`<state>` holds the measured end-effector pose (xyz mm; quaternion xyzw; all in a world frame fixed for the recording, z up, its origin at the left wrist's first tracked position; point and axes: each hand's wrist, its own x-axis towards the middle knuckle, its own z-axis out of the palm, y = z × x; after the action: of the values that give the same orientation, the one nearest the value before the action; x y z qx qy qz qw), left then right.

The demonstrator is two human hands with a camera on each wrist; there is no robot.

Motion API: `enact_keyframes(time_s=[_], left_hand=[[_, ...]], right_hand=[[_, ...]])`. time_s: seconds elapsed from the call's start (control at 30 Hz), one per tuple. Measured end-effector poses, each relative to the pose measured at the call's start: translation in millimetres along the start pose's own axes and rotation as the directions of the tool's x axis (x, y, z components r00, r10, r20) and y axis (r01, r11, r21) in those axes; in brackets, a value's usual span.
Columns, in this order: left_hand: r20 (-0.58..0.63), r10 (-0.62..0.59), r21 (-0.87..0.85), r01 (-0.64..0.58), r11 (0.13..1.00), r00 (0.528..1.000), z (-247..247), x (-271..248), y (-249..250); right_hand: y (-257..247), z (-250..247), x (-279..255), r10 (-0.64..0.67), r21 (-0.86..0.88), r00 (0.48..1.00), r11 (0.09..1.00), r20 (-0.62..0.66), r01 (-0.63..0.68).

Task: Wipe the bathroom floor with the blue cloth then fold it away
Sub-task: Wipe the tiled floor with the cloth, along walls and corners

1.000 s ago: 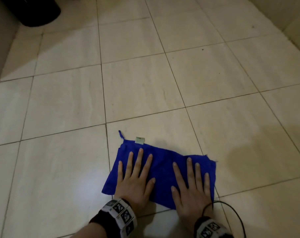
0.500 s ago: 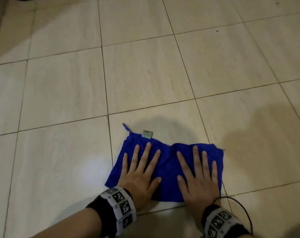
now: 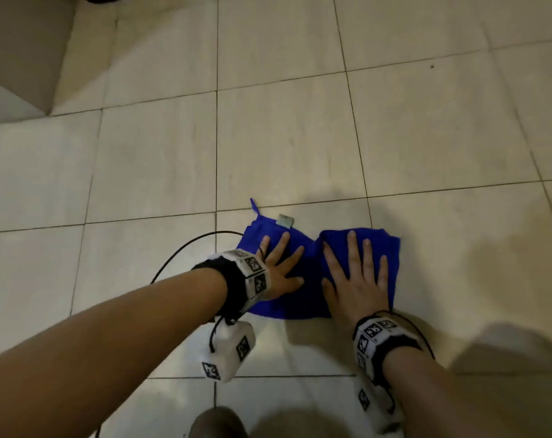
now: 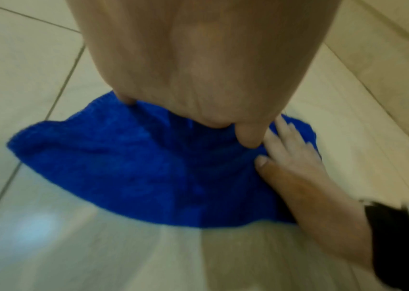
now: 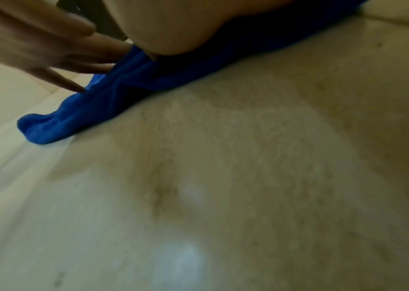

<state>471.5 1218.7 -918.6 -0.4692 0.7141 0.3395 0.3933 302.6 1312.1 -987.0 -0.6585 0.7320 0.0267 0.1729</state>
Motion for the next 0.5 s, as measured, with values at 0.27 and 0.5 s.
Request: enact_keyframes(time_s=[0.27,0.5], left_hand=[[-0.326,-0.118,-0.151,0.071,0.986,0.938,59.2,3.3,21.5],[-0.528,-0.160,-0.206,0.057,0.977,0.834,79.1,17.9,22.2]], right_hand=[[-1.7,7.4,-3.1,-0.022,-0.016,0.999,1.000,-0.033,0.022],[0.4,7.2,-5.6,-0.047,-0.090,0.998,0.995,-0.037,0.044]])
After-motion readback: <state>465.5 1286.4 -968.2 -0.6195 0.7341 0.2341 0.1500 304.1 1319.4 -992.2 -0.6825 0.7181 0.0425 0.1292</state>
